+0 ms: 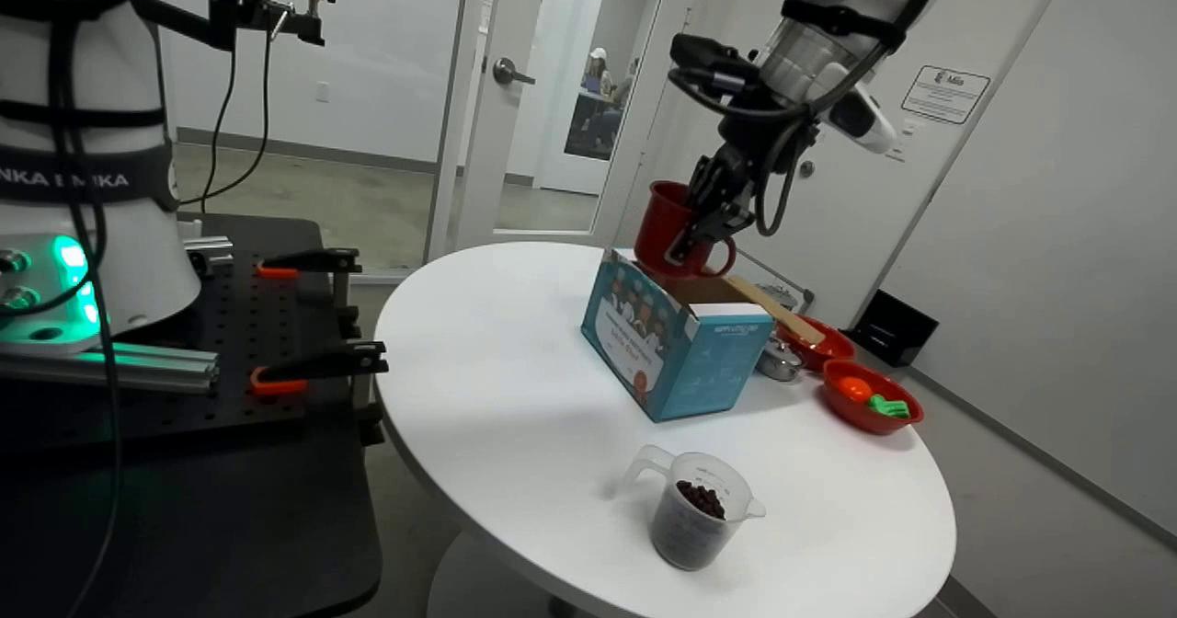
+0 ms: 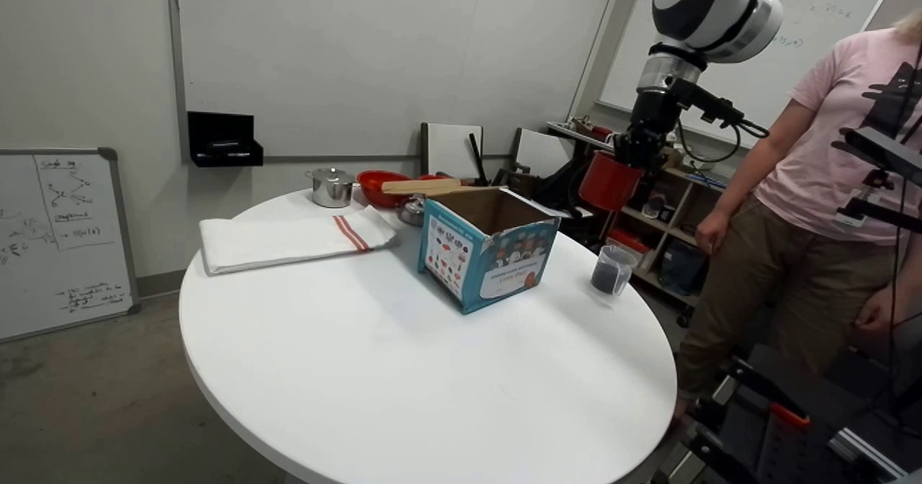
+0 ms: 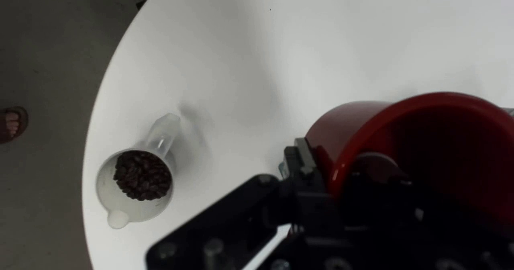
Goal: Move the red mug from the left to the right
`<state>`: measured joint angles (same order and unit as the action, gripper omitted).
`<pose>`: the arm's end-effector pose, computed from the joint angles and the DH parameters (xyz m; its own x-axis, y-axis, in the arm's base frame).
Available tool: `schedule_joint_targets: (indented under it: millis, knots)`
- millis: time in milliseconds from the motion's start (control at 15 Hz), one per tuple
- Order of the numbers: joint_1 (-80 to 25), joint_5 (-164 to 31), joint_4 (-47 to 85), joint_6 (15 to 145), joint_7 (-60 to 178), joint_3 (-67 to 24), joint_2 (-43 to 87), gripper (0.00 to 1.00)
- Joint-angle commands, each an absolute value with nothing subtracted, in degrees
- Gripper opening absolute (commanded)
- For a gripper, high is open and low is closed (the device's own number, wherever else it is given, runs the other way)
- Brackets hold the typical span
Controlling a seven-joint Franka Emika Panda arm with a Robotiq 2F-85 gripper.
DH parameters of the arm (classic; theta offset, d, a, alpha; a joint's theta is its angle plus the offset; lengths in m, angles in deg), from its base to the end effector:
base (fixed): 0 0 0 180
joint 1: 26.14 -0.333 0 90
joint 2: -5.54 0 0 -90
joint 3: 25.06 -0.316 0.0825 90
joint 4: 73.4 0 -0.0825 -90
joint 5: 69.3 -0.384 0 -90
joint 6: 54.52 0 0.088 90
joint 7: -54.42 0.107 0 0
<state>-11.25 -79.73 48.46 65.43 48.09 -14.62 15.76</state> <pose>0.4938 -0.2230 0.3120 0.8923 -0.4058 -0.1978 -0.4336 -0.8923 -0.1256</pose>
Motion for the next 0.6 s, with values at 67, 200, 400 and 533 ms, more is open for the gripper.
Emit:
schedule_joint_targets:
  millis: [67,200,400,533]
  knots:
    - [-9.84,-81.23,48.19,60.60,52.74,-11.73,9.27,0.03]
    - [-10.20,-81.61,47.68,61.34,55.37,-11.44,7.93,0.03]
    - [-11.74,-80.26,45.21,61.71,59.12,-12.41,9.02,0.03]
    - [-11.43,-80.05,46.51,62.33,56.98,-12.00,8.47,0.07]
